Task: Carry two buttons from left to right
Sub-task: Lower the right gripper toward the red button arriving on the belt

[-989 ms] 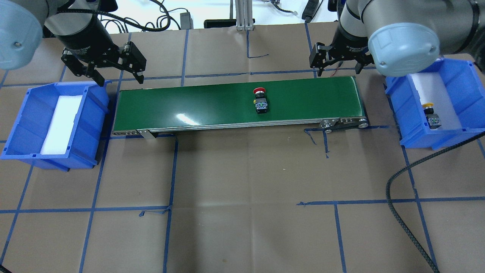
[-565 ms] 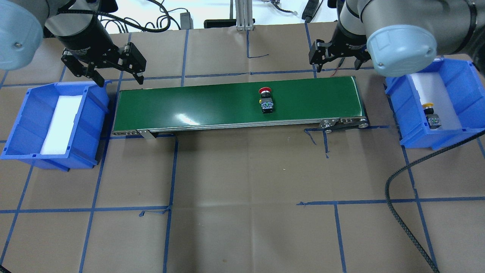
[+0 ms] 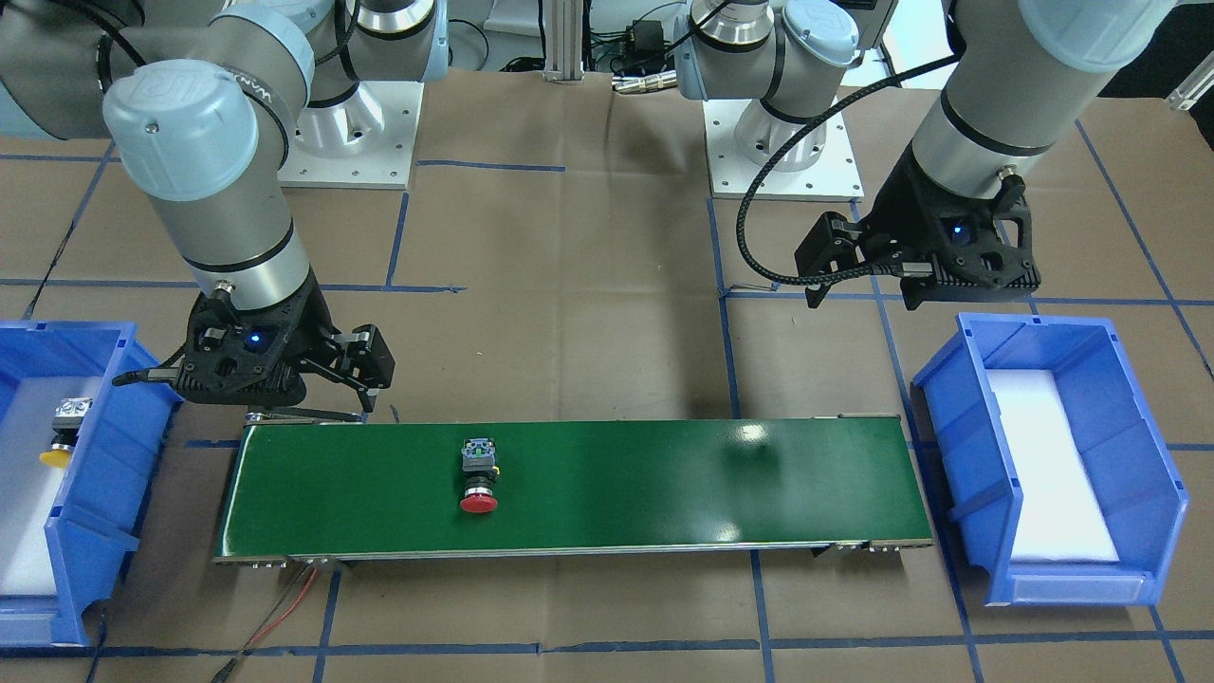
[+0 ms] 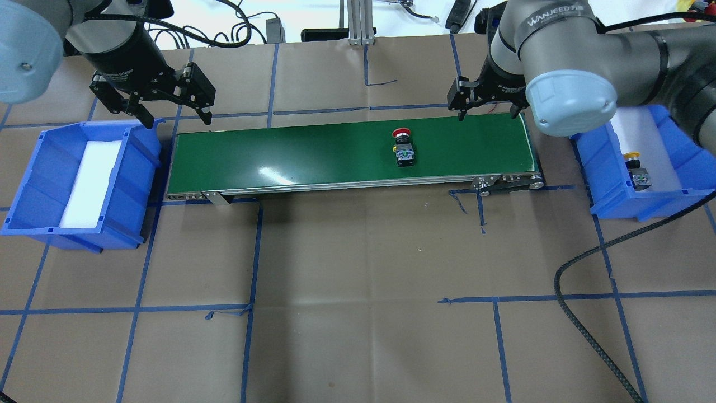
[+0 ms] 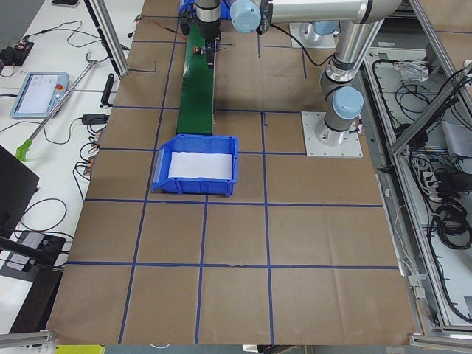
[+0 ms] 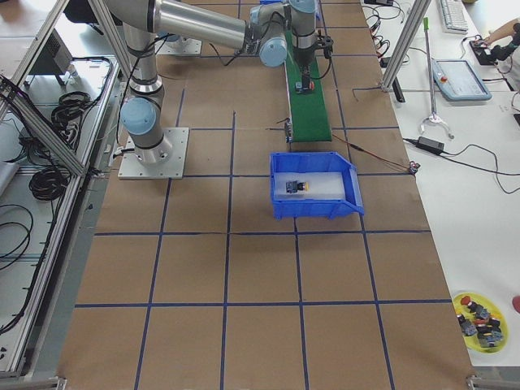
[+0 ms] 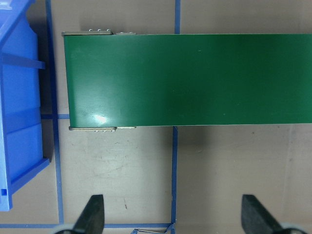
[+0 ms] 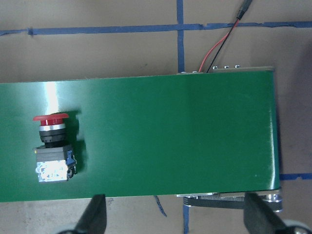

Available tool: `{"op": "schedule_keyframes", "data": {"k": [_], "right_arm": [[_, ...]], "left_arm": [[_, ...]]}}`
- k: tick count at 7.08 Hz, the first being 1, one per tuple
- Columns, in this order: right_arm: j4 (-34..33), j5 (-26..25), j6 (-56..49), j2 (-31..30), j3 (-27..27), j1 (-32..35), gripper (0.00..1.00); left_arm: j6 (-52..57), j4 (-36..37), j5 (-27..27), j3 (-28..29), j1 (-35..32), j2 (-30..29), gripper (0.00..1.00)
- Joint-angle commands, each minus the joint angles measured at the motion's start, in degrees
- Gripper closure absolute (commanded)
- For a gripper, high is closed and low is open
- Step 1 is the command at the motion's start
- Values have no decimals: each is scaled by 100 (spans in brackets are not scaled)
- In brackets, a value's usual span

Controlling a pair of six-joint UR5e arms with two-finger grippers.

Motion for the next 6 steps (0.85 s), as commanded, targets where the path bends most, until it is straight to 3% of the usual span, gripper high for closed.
{"op": "schedule_keyframes", "data": {"k": [1, 6], "right_arm": [[-565, 189, 268, 100, 418, 18, 1], [-1499, 163, 304, 751, 384, 387, 1]], "left_arm": [[0, 0, 0, 0, 1, -6, 0], [0, 0, -9, 9, 1, -6, 0]]}}
